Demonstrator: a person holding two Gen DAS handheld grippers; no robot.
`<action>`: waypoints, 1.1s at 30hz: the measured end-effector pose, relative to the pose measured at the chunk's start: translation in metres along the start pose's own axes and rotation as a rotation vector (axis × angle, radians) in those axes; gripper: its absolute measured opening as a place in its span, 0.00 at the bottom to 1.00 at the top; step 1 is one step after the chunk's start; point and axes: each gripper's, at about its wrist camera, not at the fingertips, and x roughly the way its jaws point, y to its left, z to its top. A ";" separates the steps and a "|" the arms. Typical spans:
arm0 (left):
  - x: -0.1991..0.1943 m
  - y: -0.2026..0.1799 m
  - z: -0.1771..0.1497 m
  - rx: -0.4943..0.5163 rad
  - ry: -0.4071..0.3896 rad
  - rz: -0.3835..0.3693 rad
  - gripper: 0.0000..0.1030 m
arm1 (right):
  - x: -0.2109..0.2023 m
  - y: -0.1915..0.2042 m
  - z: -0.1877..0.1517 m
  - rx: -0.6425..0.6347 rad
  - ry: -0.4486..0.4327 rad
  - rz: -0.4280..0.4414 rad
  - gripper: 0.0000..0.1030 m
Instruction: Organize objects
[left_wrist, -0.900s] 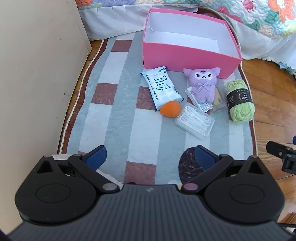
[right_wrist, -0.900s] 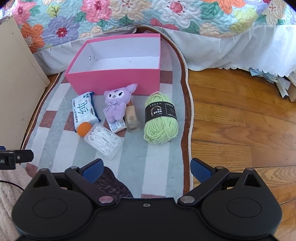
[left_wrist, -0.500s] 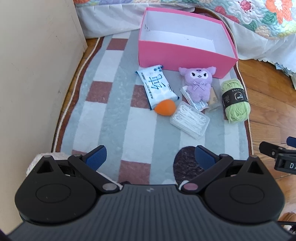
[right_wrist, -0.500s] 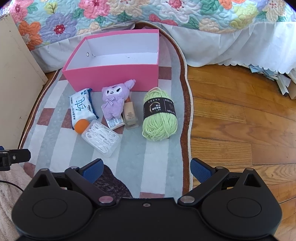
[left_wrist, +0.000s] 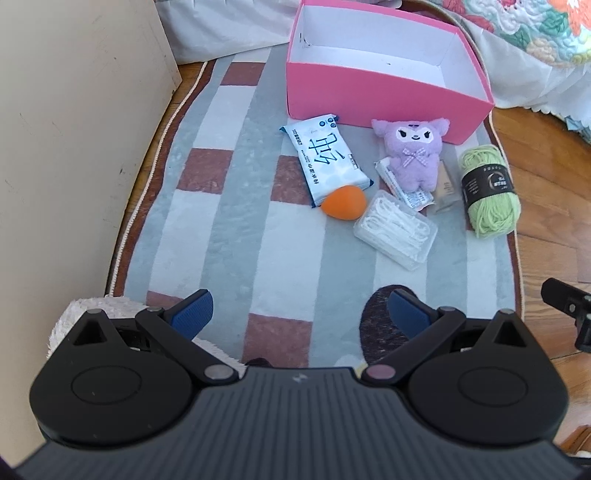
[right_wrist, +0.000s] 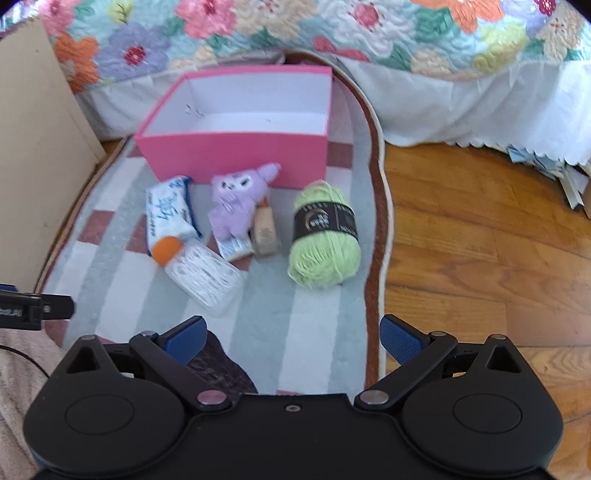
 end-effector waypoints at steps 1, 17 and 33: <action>0.000 0.001 0.000 -0.008 0.001 -0.008 1.00 | -0.001 -0.001 0.000 0.003 -0.004 0.003 0.98; -0.009 0.002 -0.001 -0.047 -0.009 -0.070 1.00 | 0.000 0.005 -0.002 -0.043 -0.002 0.007 0.97; -0.007 -0.007 -0.005 0.013 -0.046 -0.021 1.00 | 0.004 0.005 -0.004 -0.059 0.026 -0.006 0.98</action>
